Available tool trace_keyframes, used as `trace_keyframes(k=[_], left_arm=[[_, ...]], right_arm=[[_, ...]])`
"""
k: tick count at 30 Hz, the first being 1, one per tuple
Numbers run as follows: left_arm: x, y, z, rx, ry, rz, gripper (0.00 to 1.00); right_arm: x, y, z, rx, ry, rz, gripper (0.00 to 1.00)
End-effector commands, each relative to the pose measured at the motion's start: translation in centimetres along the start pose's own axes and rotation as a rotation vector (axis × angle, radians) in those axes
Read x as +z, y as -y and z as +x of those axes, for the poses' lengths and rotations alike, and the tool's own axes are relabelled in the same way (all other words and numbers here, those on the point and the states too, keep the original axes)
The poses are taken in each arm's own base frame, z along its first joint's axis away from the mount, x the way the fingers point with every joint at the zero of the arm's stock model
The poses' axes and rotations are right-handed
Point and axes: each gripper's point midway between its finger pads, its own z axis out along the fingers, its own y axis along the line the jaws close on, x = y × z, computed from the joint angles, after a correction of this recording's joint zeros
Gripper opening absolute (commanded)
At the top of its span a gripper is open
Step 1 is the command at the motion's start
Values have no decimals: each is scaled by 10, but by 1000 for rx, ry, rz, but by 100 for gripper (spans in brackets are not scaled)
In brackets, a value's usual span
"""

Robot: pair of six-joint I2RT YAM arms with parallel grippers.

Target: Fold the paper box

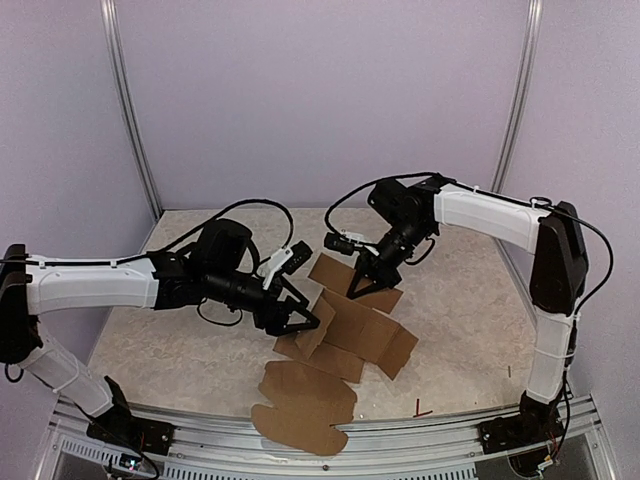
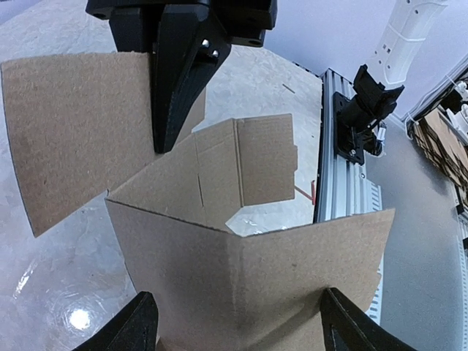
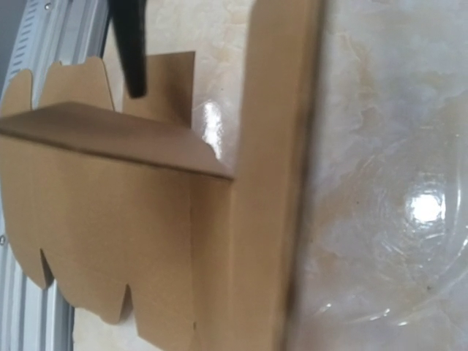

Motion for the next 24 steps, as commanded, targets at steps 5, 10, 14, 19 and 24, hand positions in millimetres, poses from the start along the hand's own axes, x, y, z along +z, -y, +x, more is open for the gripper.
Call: trace_keyframes(k=[5, 10, 14, 19, 24], left_arm=[[15, -25, -4, -15, -34, -169, 72], [21, -42, 0, -43, -52, -253, 66], [22, -51, 1, -47, -53, -310, 60], [13, -54, -5, -34, -19, -355, 44], [-4, -61, -16, -13, 35, -436, 34]], right_arm=[[0, 3, -8, 33, 19, -14, 4], [-2, -1, -12, 43, 40, -37, 4], [-4, -2, -15, 50, 51, -44, 4], [-4, -2, -13, 49, 50, -49, 4], [-3, -5, -9, 49, 45, -61, 4]])
